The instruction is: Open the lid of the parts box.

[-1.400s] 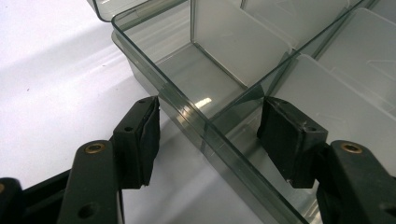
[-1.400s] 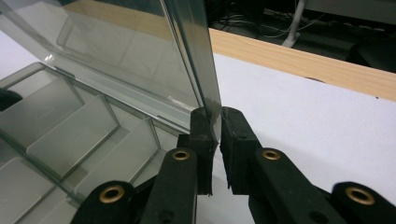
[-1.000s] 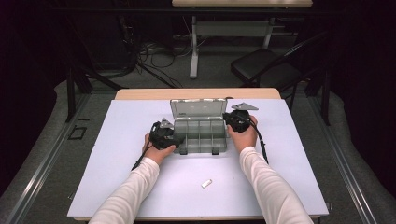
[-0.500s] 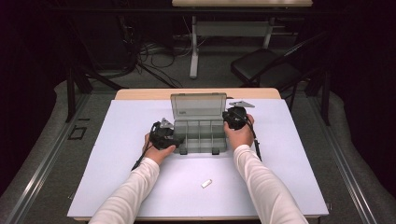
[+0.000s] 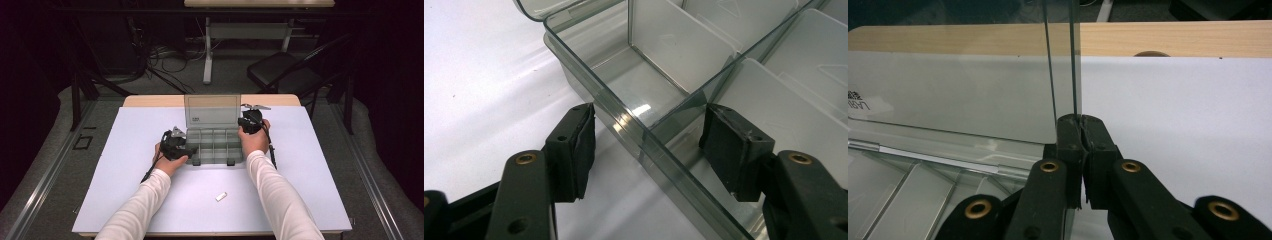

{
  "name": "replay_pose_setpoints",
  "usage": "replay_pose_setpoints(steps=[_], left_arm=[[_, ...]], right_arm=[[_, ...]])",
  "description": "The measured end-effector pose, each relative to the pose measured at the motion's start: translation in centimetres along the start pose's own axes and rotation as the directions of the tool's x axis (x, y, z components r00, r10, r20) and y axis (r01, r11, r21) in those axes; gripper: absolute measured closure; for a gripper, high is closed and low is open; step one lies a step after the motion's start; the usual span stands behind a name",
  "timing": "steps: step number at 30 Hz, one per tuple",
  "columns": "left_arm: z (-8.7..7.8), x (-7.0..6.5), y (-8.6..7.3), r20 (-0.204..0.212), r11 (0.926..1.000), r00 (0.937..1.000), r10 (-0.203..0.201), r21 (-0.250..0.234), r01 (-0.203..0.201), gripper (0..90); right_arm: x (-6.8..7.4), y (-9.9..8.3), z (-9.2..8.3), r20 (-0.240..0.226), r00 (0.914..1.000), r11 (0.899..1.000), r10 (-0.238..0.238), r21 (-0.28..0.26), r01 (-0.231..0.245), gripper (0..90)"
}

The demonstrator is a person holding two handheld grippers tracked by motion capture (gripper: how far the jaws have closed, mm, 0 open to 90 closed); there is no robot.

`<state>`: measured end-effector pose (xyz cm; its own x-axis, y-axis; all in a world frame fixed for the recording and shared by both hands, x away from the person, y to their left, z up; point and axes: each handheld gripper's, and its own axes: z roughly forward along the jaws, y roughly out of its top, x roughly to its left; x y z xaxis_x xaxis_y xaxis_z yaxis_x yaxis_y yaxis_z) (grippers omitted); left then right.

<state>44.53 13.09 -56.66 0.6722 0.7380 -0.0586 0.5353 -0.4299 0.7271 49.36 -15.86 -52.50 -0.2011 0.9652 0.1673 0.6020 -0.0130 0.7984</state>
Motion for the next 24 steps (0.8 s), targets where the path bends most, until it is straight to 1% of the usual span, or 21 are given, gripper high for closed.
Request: replay_pose_setpoints(steps=[7, 9, 16, 19, 24], left_arm=[[0.0, 0.0, 0.0, 0.000, 1.0000, 1.0000, -0.001, -0.001, 0.001, 38.5], [0.0, 0.0, 0.0, 0.000, 1.0000, 1.0000, -0.001, -0.001, 0.001, 38.5], [0.0, 0.0, 0.0, 0.000, 1.0000, 1.0000, -0.001, -0.001, 0.001, 38.5], [0.0, 0.0, 0.0, 0.000, 1.0000, 1.0000, -0.001, -0.001, 0.001, 38.5], [0.0, 0.0, 0.0, 0.000, 1.0000, 1.0000, -0.001, 0.000, 0.001, 38.5]], right_arm=[[-0.1, 0.3, 0.5, 0.003, 1.0000, 1.000, 0.006, 0.024, -0.006, 88.5], [-0.2, 0.4, 0.7, 0.002, 0.9999, 0.999, 0.014, 0.030, -0.014, 88.6], [-0.4, 0.3, 1.1, -0.001, 0.9996, 0.999, 0.027, 0.033, -0.027, 88.8], [-0.6, 0.3, 1.3, -0.011, 0.9989, 0.998, 0.046, 0.034, -0.046, 88.7], [-0.7, 0.4, 1.6, -0.009, 0.9988, 0.998, 0.047, 0.046, -0.047, 88.8]])
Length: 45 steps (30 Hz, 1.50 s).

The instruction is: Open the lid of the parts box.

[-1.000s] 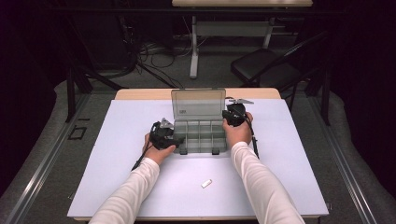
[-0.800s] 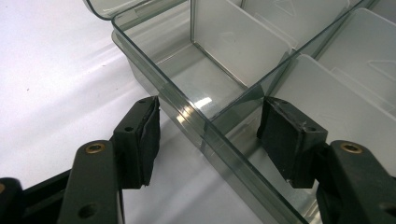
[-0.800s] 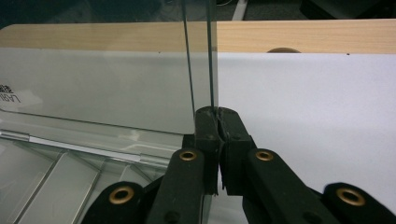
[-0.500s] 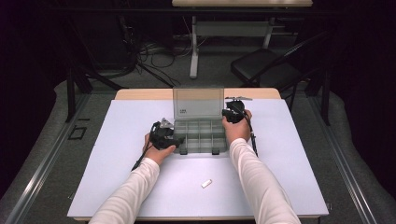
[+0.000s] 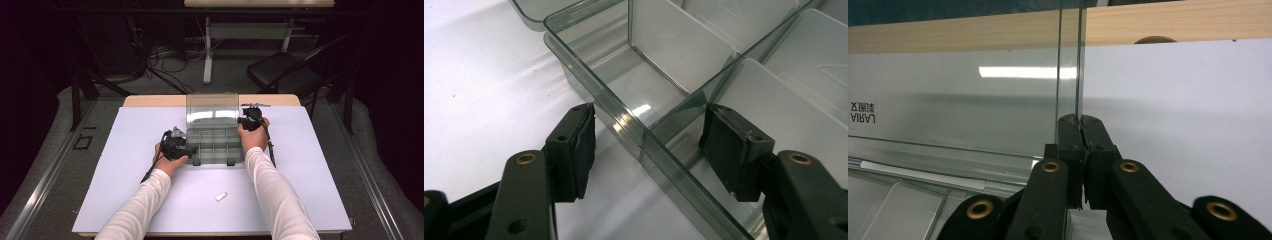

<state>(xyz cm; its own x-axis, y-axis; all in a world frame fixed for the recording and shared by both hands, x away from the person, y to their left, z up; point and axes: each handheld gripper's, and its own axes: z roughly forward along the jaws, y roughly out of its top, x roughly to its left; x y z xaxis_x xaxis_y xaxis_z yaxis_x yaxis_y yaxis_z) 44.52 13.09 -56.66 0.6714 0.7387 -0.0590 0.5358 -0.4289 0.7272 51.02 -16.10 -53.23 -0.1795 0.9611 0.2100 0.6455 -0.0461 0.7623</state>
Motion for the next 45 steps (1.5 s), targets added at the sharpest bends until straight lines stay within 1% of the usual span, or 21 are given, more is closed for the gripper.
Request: replay_pose_setpoints(steps=[4, 7, 9, 12, 16, 27, 33, 34, 36, 39, 41, 42, 43, 45], left_arm=[[0.0, 0.0, 0.0, -0.001, 1.0000, 1.0000, 0.000, 0.000, 0.000, 38.5], [0.0, 0.0, 0.0, -0.001, 1.0000, 1.0000, -0.001, -0.001, 0.001, 38.5], [0.0, 0.0, 0.0, -0.001, 1.0000, 1.0000, -0.002, -0.001, 0.002, 38.5], [0.0, 0.0, 0.0, -0.002, 1.0000, 1.0000, -0.001, 0.000, 0.001, 38.5], [0.0, 0.0, 0.0, -0.003, 1.0000, 1.0000, -0.001, -0.001, 0.001, 38.6], [0.0, 0.0, 0.0, -0.002, 1.0000, 1.0000, -0.004, -0.002, 0.004, 38.6], [0.0, 0.0, 0.0, -0.002, 1.0000, 1.0000, -0.004, -0.002, 0.004, 38.6], [0.0, 0.0, 0.0, -0.002, 1.0000, 1.0000, -0.002, -0.002, 0.002, 38.6], [0.0, 0.0, 0.0, -0.002, 1.0000, 1.0000, -0.002, -0.001, 0.002, 38.6], [0.0, 0.0, 0.0, -0.003, 1.0000, 1.0000, -0.002, -0.002, 0.002, 38.6], [0.0, 0.0, 0.0, -0.004, 1.0000, 1.0000, -0.002, -0.002, 0.002, 38.6], [0.0, 0.0, 0.0, -0.004, 1.0000, 1.0000, -0.002, -0.002, 0.002, 38.6], [0.0, 0.0, 0.0, -0.004, 1.0000, 1.0000, -0.001, -0.002, 0.001, 38.6], [0.0, 0.0, 0.0, -0.004, 1.0000, 1.0000, -0.001, -0.002, 0.001, 38.6]], right_arm=[[0.0, 0.0, 0.2, 0.002, 1.0000, 1.000, -0.002, 0.004, 0.002, 89.0], [0.0, -0.1, 0.4, 0.004, 0.9999, 1.000, 0.012, 0.010, -0.012, 89.2], [-0.1, -0.2, 0.5, 0.004, 1.0000, 1.000, 0.006, 0.012, -0.006, 89.3], [0.0, -0.3, 0.6, 0.007, 0.9999, 1.000, 0.015, 0.022, -0.015, 89.4], [-0.1, -0.3, 0.7, 0.006, 0.9998, 1.000, 0.019, 0.021, -0.019, 89.4], [-0.1, -0.5, 0.9, 0.012, 0.9998, 1.000, 0.015, 0.024, -0.015, 89.3], [-0.2, -0.5, 0.9, -0.002, 0.9999, 1.000, 0.013, 0.024, -0.012, 88.0], [-0.3, -0.5, 0.8, -0.010, 1.0000, 1.000, -0.002, 0.020, 0.002, 85.3], [-0.3, -0.5, 0.4, -0.028, 0.9996, 1.000, 0.006, 0.008, -0.006, 82.1], [-0.3, -0.4, -0.2, -0.031, 0.9990, 1.000, -0.031, -0.006, 0.031, 80.1], [-0.3, -0.4, -0.5, -0.049, 0.9976, 0.999, -0.049, -0.003, 0.049, 77.4], [-0.2, -0.4, -0.8, -0.052, 0.9963, 0.998, -0.069, -0.006, 0.069, 76.4], [-0.2, -0.4, -1.0, -0.061, 0.9948, 0.997, -0.081, -0.016, 0.080, 75.9], [-0.1, -0.6, -1.5, -0.091, 0.9919, 0.996, -0.089, -0.031, 0.086, 72.3]])
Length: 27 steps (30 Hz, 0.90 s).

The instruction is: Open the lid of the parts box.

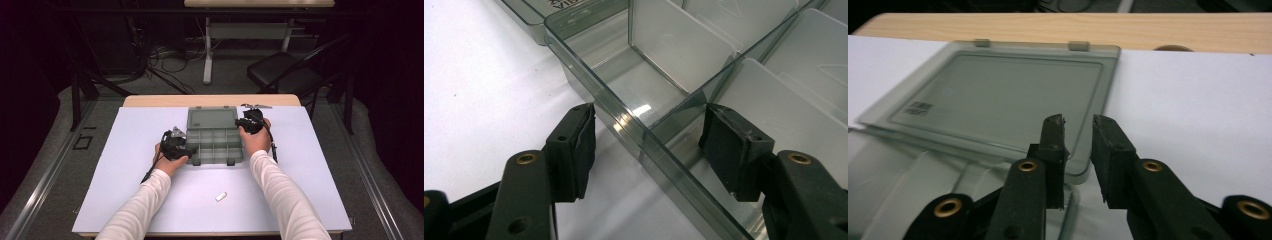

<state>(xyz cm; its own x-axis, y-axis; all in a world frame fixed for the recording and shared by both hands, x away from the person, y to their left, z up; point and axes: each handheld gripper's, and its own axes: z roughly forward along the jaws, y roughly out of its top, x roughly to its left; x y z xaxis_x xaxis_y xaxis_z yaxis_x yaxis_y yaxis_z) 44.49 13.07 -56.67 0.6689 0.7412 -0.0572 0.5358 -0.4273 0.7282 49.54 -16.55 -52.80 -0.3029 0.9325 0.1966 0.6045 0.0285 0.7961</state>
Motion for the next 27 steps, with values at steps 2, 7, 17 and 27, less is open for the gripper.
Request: replay_pose_setpoints(steps=[2, 7, 17, 27], left_arm=[[0.0, 0.0, 0.0, -0.001, 1.0000, 1.0000, 0.001, 0.000, -0.001, 38.6], [0.0, 0.0, 0.0, -0.001, 1.0000, 1.0000, 0.000, 0.000, 0.000, 38.6], [0.0, 0.0, 0.0, -0.002, 1.0000, 1.0000, 0.001, 0.000, -0.001, 38.6], [0.0, 0.0, 0.0, -0.004, 1.0000, 1.0000, -0.002, 0.000, 0.002, 38.6]], right_arm=[[0.1, -0.4, -0.8, -0.013, 0.9987, 0.998, -0.050, -0.048, 0.049, 62.9], [0.2, -1.3, -1.9, -0.005, 0.9949, 0.989, -0.101, -0.106, 0.100, 56.2], [0.9, -3.3, -4.8, -0.059, 0.9761, 0.976, -0.209, -0.067, 0.205, 52.0], [1.1, -4.8, -7.4, -0.126, 0.9638, 0.971, -0.235, -0.062, 0.229, 43.5]])
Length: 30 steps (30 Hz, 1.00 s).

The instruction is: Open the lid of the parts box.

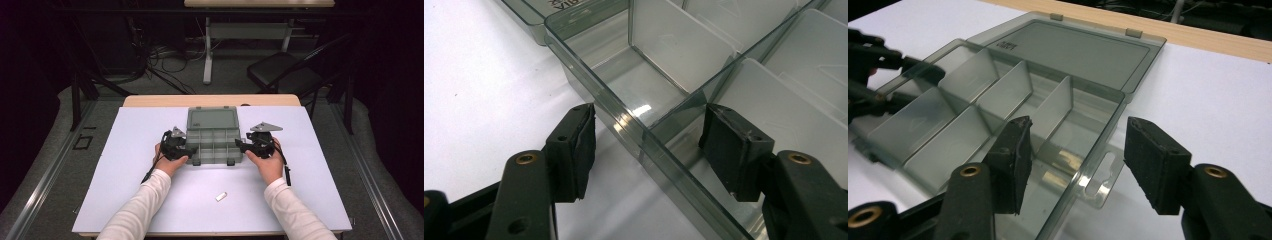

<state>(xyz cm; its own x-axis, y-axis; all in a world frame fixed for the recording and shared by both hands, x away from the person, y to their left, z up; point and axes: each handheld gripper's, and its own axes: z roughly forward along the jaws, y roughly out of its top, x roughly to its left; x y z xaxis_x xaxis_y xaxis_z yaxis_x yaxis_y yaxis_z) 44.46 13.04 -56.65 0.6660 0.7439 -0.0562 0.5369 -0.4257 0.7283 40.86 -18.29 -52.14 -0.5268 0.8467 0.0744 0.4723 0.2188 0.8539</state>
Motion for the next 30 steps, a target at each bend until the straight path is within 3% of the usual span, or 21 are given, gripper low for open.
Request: replay_pose_setpoints(steps=[4, 7, 11, 16, 20, 23, 30], left_arm=[[0.0, 0.0, 0.0, 0.002, 1.0000, 1.0000, -0.006, 0.002, 0.006, 38.4], [0.1, 0.1, 0.0, -0.014, 0.9997, 0.9996, -0.025, -0.001, 0.025, 33.0], [0.0, 0.2, 0.0, -0.023, 0.9993, 0.9991, -0.035, 0.008, 0.035, 28.8], [-0.6, 0.5, 0.1, -0.027, 0.9961, 0.9958, -0.088, 0.006, 0.088, 21.7], [-2.1, 0.7, 0.3, -0.041, 0.9917, 0.9916, -0.123, -0.042, 0.121, 19.4], [-3.5, 0.8, 0.4, -0.010, 0.9818, 0.9851, -0.172, -0.085, 0.170, 18.6], [-5.5, -0.4, 0.5, 0.022, 0.9732, 0.9812, -0.192, -0.125, 0.193, 14.5]], right_arm=[[0.3, -0.3, -0.5, -0.017, 0.9997, 1.000, -0.014, -0.001, 0.014, 40.2], [0.5, -0.4, -0.8, -0.015, 0.9992, 0.999, -0.036, 0.001, 0.036, 39.1], [0.5, -0.3, -1.1, -0.028, 0.9995, 1.000, -0.016, -0.009, 0.016, 36.8], [0.4, -0.3, -1.5, -0.031, 0.9995, 1.000, 0.010, -0.008, -0.010, 31.2], [0.4, -0.4, -1.6, -0.037, 0.9991, 1.000, 0.017, -0.006, -0.017, 28.0], [0.4, -0.4, -1.8, -0.042, 0.9989, 1.000, 0.021, 0.000, -0.021, 24.8], [0.6, -0.3, -2.1, -0.059, 0.9980, 1.000, 0.022, -0.002, -0.023, 18.5]])
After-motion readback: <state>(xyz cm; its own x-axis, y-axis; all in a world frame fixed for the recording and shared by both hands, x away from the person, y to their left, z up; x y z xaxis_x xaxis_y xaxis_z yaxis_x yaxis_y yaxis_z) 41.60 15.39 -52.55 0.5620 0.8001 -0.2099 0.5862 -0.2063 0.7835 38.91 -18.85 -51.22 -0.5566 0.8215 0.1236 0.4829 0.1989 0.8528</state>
